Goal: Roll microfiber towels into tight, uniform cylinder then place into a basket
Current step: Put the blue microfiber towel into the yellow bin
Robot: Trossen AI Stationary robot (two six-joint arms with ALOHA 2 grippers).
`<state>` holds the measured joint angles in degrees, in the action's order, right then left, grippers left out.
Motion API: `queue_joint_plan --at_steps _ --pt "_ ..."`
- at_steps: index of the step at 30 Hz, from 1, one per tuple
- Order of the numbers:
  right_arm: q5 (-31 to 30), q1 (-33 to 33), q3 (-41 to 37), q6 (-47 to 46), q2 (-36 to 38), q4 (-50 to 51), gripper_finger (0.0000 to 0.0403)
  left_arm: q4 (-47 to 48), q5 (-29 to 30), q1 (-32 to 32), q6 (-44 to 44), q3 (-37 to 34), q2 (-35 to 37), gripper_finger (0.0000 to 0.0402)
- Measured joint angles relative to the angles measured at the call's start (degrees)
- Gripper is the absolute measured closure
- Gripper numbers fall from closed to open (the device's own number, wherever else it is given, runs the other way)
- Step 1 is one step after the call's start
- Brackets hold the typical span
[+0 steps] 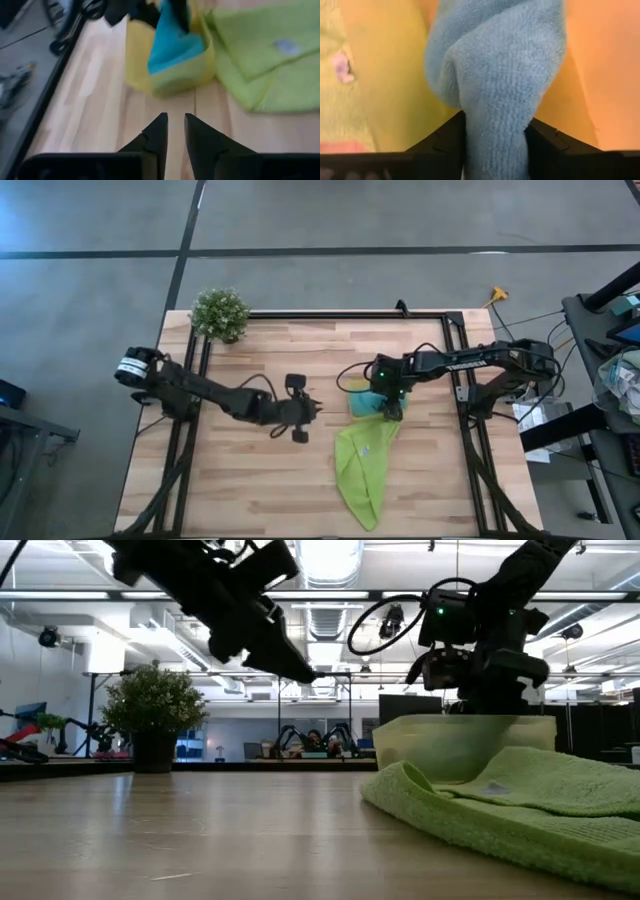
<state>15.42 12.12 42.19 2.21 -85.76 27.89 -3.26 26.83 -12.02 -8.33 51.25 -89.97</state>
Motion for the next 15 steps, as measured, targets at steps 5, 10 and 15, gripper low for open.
queue_joint_plan --at_steps 5,10,15 --pt "-1.9 -0.5 0.0 -3.0 0.0 -3.4 0.0267 -5.5 -6.1 3.2 -1.8 -1.2 -0.2 0.0359" --pt "-3.1 -2.1 -0.1 -3.3 0.0 -8.6 0.0294 -5.8 -7.5 4.9 -1.8 -1.3 -0.2 0.0358" --pt "-3.3 -3.5 -0.1 -5.3 -0.6 -13.4 0.0329 -6.1 -7.5 5.9 -3.3 -1.3 -0.2 0.0339"
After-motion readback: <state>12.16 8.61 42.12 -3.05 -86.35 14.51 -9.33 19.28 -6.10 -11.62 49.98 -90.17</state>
